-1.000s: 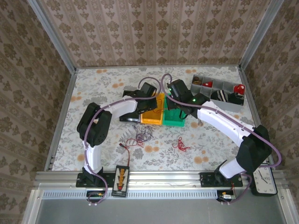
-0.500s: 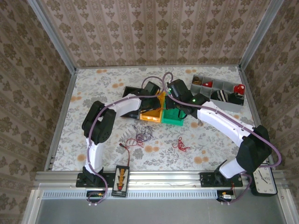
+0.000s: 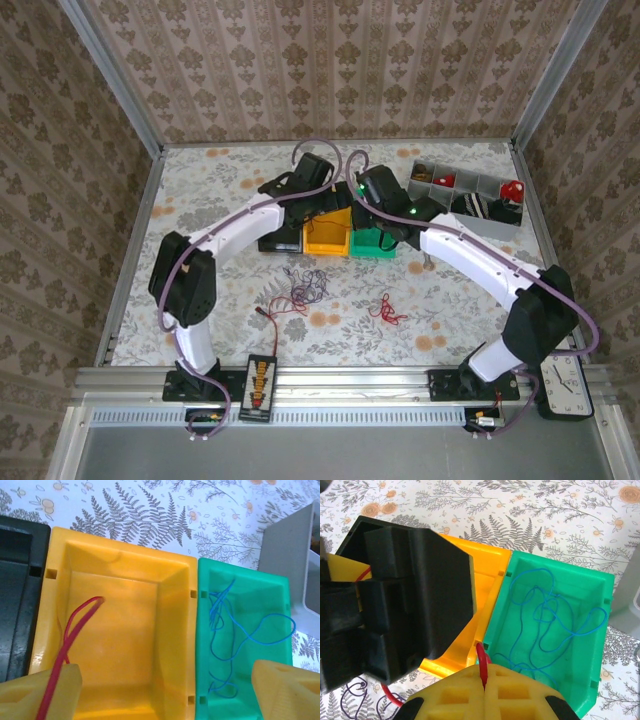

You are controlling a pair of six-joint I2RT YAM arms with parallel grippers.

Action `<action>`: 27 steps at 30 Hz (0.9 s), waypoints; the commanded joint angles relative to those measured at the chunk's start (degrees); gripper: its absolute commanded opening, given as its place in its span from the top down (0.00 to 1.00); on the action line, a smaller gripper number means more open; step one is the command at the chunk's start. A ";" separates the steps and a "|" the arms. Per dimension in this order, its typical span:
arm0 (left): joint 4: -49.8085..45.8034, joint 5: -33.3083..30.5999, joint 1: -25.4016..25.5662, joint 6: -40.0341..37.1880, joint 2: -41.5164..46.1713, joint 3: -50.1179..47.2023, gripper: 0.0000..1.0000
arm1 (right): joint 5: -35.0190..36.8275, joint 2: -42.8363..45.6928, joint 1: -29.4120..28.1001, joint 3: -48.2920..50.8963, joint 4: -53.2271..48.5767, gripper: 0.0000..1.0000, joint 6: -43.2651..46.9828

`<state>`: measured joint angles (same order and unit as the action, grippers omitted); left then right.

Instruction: Untangle the cables

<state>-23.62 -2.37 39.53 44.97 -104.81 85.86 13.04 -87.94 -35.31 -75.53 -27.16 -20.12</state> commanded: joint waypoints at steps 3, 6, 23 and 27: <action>3.96 5.15 -3.29 3.99 4.53 -5.94 0.00 | 1.33 -1.19 1.44 -2.42 -0.83 1.00 -0.25; 6.93 9.25 -5.67 5.45 5.88 -9.60 0.00 | 2.41 -0.53 2.63 -2.19 -1.46 1.00 -0.13; 1.29 -3.15 -11.24 2.95 27.72 -27.48 0.00 | 8.68 -8.39 2.61 -9.64 -6.51 1.00 4.55; -2.28 -4.97 -12.65 2.84 33.36 -30.36 0.00 | 13.90 -15.89 0.52 -15.81 -9.59 1.00 7.93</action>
<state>-21.08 -3.81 27.73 48.40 -74.11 57.28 21.80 -99.74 -33.45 -88.09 -32.29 -15.31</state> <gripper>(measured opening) 0.997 0.062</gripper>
